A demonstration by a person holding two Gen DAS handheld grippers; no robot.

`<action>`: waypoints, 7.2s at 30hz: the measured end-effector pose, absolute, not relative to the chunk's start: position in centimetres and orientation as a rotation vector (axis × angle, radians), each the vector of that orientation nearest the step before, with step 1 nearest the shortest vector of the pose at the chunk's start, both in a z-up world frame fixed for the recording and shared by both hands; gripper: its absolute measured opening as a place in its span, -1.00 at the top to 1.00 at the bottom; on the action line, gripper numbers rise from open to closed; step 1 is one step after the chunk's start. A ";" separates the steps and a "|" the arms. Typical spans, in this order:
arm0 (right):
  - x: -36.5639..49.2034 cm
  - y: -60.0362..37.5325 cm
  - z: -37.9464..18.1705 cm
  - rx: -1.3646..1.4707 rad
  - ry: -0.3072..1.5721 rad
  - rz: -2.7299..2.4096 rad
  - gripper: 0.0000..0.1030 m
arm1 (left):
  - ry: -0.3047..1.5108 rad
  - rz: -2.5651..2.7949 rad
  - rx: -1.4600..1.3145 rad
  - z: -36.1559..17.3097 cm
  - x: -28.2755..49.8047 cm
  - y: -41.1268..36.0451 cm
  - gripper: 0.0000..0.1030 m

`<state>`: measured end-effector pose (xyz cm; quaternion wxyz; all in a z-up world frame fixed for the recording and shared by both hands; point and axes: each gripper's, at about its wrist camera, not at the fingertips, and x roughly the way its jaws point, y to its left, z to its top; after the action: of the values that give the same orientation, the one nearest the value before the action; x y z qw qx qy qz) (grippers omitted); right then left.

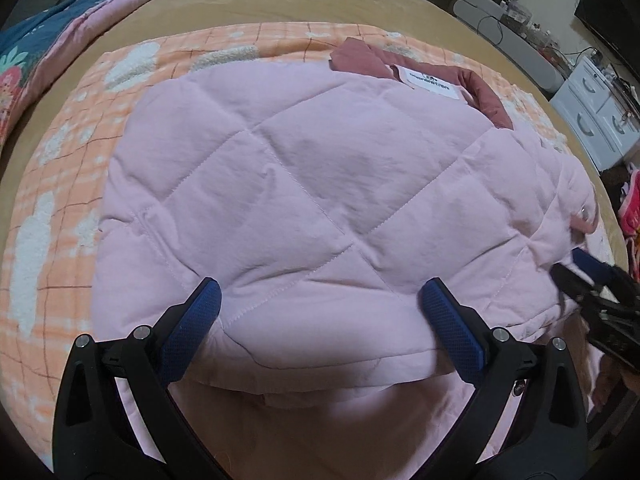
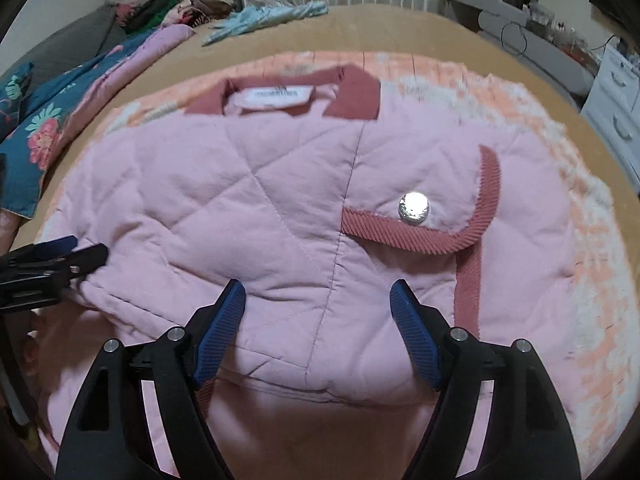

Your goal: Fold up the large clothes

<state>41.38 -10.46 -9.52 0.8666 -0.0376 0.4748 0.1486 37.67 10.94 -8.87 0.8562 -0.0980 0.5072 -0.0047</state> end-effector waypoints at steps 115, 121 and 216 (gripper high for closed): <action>14.1 -23.5 4.3 -0.015 0.633 0.248 -0.92 | 0.731 0.072 -0.244 3.2 8.4 11.7 -0.84; 13.4 -24.6 2.2 -0.017 0.645 0.222 -0.92 | 0.756 0.097 -0.191 1.5 8.0 11.6 -0.84; 6.9 -31.3 -2.4 0.096 0.708 0.525 0.72 | 0.859 0.015 -0.173 -4.5 1.0 12.1 0.85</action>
<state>6.92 -31.30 -2.36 0.9033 0.0464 0.3426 0.2540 0.96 12.09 -4.53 0.9055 -0.0836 0.4161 0.0074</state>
